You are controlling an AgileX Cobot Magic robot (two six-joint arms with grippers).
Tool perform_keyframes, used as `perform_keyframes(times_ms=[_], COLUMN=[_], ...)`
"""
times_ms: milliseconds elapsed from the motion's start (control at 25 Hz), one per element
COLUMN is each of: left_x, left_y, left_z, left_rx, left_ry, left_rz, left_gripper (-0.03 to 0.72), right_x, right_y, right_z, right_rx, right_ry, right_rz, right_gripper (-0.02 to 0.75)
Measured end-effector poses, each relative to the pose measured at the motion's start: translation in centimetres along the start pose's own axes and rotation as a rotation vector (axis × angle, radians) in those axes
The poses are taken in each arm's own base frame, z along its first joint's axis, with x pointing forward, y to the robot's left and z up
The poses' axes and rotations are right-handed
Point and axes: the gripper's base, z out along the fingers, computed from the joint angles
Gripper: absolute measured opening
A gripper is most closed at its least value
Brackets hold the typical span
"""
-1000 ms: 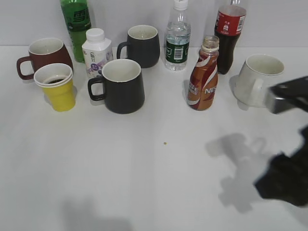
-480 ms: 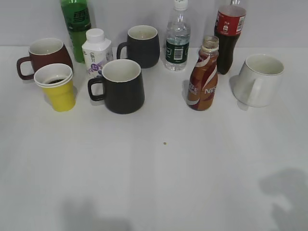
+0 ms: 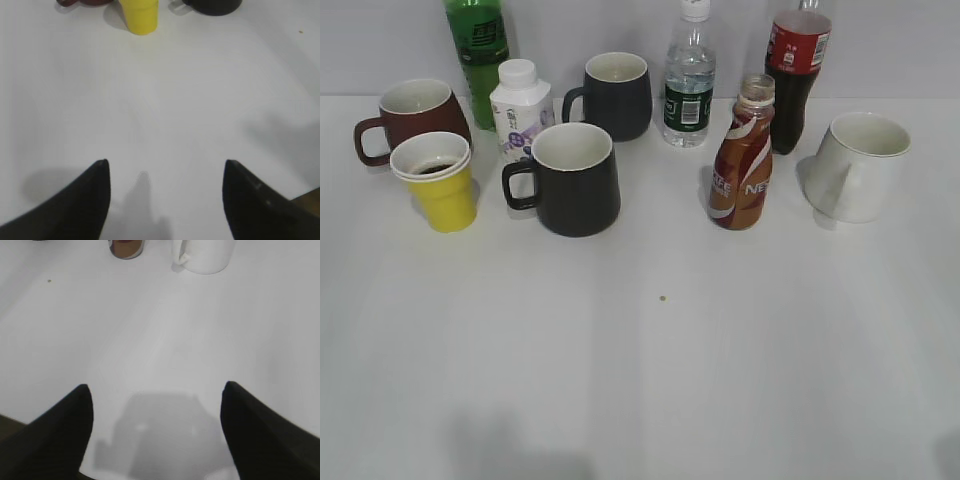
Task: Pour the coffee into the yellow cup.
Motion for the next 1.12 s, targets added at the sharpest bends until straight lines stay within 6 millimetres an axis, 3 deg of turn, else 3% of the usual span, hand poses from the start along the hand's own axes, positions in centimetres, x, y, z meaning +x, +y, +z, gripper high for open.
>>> perform_keyframes(times_ms=[880, 1120], left_x=[0.2, 1.0], left_y=[0.1, 0.0], left_z=[-0.4, -1.6], left_rx=[-0.047, -0.159], left_ry=[-0.031, -0.116], left_rz=[-0.032, -0.1], left_gripper=[0.493, 0.493], right_x=[0.1, 0.2], right_y=[0.7, 0.7], right_z=[0.0, -0.1], right_rx=[-0.077, 0.118], right_ry=[-0.002, -0.017], right_rz=[0.09, 0.228], right_gripper=[0.592, 0.592])
